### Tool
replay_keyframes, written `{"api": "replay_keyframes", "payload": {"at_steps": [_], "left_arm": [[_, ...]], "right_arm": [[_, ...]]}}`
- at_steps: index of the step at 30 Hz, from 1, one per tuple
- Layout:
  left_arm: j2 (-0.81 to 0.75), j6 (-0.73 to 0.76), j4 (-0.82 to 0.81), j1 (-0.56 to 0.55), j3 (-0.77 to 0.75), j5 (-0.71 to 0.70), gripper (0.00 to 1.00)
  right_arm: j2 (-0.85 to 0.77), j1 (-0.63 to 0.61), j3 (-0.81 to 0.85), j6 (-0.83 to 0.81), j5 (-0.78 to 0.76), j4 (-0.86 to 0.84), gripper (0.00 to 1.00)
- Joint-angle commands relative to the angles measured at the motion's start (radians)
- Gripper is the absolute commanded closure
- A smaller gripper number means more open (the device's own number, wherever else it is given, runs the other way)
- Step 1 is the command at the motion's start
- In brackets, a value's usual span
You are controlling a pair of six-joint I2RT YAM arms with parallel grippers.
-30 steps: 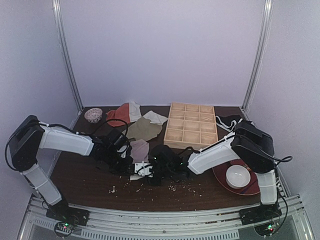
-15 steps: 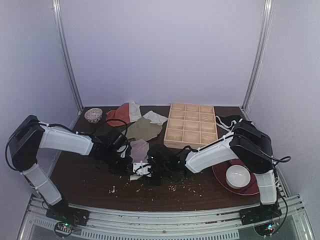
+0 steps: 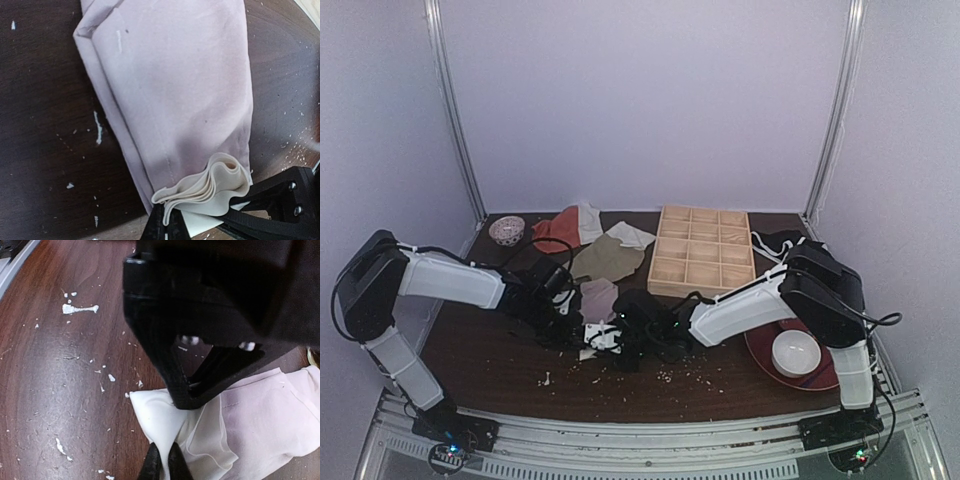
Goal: Roll the underwear
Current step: Roll the underwear at the center of the board.
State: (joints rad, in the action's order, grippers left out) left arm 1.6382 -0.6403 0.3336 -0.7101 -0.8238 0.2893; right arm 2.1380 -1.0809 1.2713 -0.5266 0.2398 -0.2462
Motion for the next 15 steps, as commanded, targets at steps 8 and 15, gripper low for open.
{"api": "replay_keyframes", "payload": {"at_steps": [8, 15], "left_arm": [[-0.132, 0.013, 0.120, 0.043, -0.003, 0.014, 0.89], [-0.243, 0.011, 0.199, 0.061, -0.009, -0.011, 0.86]], "right_arm": [[-0.036, -0.002, 0.119, 0.236, 0.163, 0.308, 1.00], [-0.037, 0.006, 0.161, 0.423, 0.308, 0.320, 1.00]]}}
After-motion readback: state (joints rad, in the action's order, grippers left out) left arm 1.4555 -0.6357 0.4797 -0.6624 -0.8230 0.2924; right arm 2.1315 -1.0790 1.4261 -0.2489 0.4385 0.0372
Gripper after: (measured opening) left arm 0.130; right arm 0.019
